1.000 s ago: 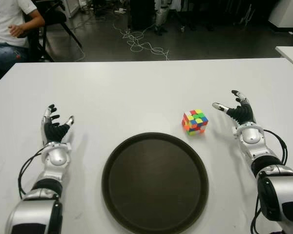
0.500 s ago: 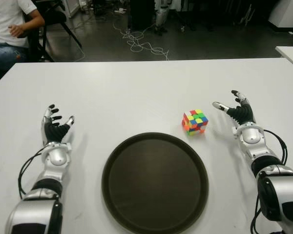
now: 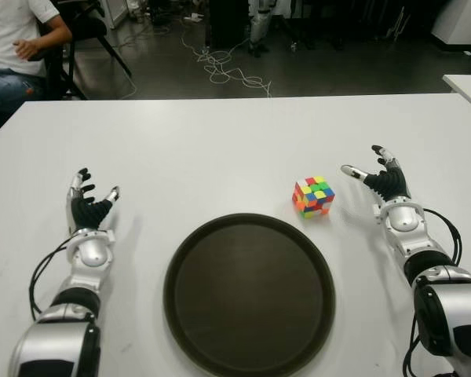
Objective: Pick up the Rubik's Cube and put it in the plate
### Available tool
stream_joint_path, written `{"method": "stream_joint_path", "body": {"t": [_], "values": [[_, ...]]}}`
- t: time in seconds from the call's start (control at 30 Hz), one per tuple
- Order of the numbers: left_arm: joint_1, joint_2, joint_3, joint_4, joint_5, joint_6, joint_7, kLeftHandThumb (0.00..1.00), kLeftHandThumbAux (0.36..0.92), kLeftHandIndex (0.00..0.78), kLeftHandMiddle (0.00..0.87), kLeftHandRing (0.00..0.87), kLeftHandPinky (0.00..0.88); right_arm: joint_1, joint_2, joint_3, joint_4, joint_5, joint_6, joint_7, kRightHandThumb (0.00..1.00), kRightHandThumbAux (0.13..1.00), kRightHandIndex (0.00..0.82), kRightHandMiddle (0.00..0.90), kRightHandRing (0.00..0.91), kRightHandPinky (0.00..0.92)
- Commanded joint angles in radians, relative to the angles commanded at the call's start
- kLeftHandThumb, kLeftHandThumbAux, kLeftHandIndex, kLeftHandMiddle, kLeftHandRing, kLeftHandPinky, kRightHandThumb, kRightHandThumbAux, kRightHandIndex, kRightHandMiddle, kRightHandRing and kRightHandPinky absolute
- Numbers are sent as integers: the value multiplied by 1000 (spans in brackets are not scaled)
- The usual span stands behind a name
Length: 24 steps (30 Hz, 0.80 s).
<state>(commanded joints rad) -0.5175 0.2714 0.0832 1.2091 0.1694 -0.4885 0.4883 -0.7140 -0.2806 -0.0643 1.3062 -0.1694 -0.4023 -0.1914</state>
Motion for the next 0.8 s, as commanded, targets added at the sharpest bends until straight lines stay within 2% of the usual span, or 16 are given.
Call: {"method": "stream_joint_path", "body": {"t": [0.13,0.63,0.8], "values": [[-1,0,-1,0,0,6,0,51,736,109,165,175,182,1,0,1,-1,-1,1,-4,0,617,143,82,34,8],[1,3,-8,-4,7,-4,0,63,754,117,192,235,311,-3,-3,9,1,-9,15,-10,0,640,143,74,27,7],[2,2,-6,-4,4,-5,-3,67,742,115,187,225,293,-3,-4,10,0,-10,15,-8,0,633,136,75,32,21]]}}
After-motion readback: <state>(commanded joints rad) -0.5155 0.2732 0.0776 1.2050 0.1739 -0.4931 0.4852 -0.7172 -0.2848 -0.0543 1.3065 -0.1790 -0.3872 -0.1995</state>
